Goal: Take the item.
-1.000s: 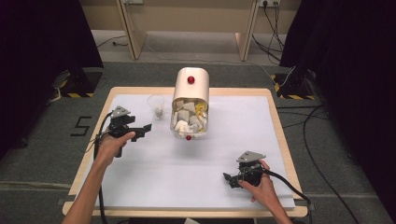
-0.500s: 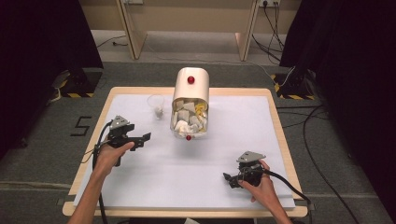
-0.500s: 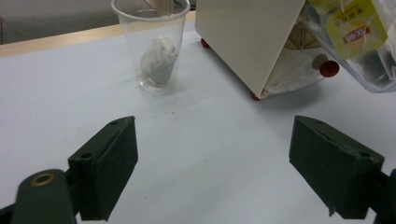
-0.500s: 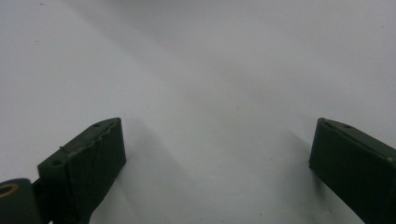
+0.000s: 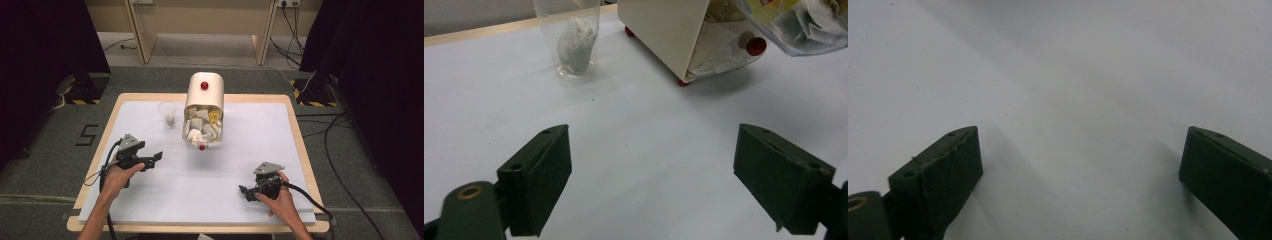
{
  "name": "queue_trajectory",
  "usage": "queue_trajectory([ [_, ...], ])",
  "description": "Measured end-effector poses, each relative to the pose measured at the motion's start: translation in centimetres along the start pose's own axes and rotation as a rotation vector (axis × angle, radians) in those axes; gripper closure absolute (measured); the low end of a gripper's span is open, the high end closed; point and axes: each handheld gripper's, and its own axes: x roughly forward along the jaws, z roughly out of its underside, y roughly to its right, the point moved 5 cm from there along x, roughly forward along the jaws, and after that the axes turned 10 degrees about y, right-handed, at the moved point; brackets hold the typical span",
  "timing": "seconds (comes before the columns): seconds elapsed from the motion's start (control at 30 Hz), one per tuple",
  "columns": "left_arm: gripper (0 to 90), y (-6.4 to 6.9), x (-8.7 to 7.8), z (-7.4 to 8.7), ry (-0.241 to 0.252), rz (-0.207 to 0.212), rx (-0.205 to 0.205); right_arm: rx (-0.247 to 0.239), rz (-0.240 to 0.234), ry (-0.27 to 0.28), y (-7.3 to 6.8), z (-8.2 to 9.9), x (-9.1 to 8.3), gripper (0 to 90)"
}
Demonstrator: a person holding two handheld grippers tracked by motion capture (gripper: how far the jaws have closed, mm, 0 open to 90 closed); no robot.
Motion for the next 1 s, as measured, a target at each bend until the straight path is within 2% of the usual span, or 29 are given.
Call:
queue_trajectory([
  [0.17,14.8,0.2,-0.6,0.8,0.000,-0.001,0.011,0.001,0.000,0.000,0.0,0.0,0.0,4.0],
  [0.37,14.8,0.5,-1.1,1.7,-0.003,0.005,-0.002,0.001,0.000,0.000,0.0,0.0,0.0,4.0],
  [1.0,14.8,1.1,-2.2,4.2,-0.004,0.001,-0.002,0.001,0.000,-0.001,0.0,0.0,0.0,3.9],
])
